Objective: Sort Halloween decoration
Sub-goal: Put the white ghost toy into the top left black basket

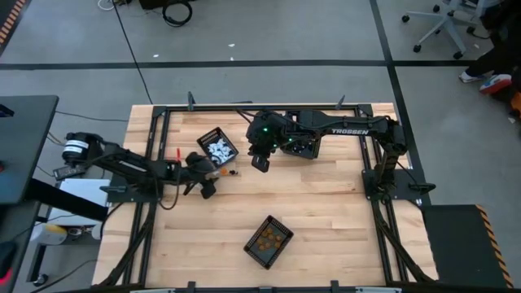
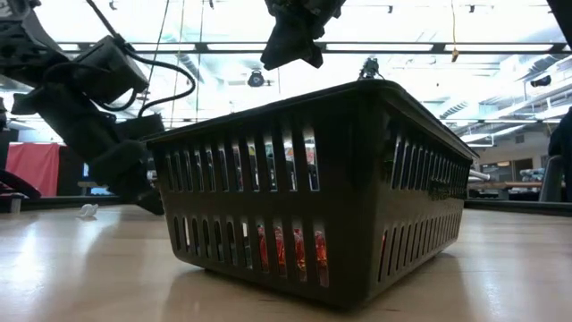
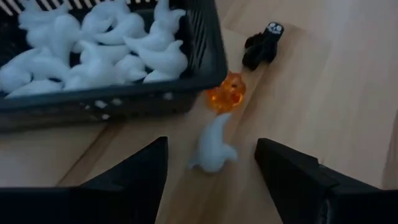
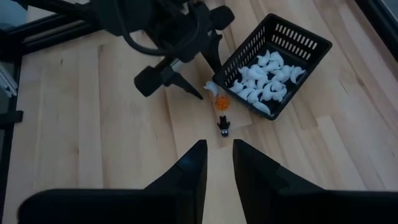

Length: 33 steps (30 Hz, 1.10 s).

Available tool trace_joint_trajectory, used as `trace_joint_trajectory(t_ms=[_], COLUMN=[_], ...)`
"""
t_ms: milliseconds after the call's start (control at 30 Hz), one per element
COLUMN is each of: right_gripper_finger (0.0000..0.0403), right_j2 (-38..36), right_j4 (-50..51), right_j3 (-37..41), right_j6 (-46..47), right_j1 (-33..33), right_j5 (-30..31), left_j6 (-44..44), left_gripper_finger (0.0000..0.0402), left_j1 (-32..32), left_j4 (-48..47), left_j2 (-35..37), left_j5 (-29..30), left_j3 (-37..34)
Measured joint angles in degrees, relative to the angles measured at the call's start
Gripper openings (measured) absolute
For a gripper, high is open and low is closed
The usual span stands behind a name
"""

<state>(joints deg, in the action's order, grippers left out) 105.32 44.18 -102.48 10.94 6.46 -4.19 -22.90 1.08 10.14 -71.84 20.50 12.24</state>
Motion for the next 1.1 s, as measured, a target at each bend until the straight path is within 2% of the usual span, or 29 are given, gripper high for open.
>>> trace_joint_trajectory(t_ms=[200, 467, 700, 867, 1100], right_gripper_finger=[0.0083, 0.0083, 0.0083, 0.0083, 0.0083], right_j2=[0.0, 0.0, 0.0, 0.0, -1.34], right_j4=[0.01, 0.07, 0.09, 0.2, 2.29], right_j3=[0.0, 0.0, 0.0, 0.0, 0.0], right_j6=[0.55, 0.92, 0.92, 0.92, 0.43], right_j1=[0.0, -0.11, -0.11, -0.11, 0.0], right_j5=[-0.02, -0.44, -0.5, -0.52, -0.1], left_j6=[-0.04, -0.45, -0.69, -1.76, -6.29], left_gripper_finger=[0.0238, 0.0157, 0.0105, 0.0084, 0.0077], left_j1=[0.0, 0.52, 0.81, 0.81, 0.76], left_j4=[1.49, -0.59, -0.58, 0.14, -0.09], left_j2=[-4.79, -4.89, -4.91, -4.84, -4.24], left_j5=[-0.09, -1.45, -1.96, -1.99, -2.32], left_j3=[1.98, 2.15, 2.09, 1.93, 2.05])
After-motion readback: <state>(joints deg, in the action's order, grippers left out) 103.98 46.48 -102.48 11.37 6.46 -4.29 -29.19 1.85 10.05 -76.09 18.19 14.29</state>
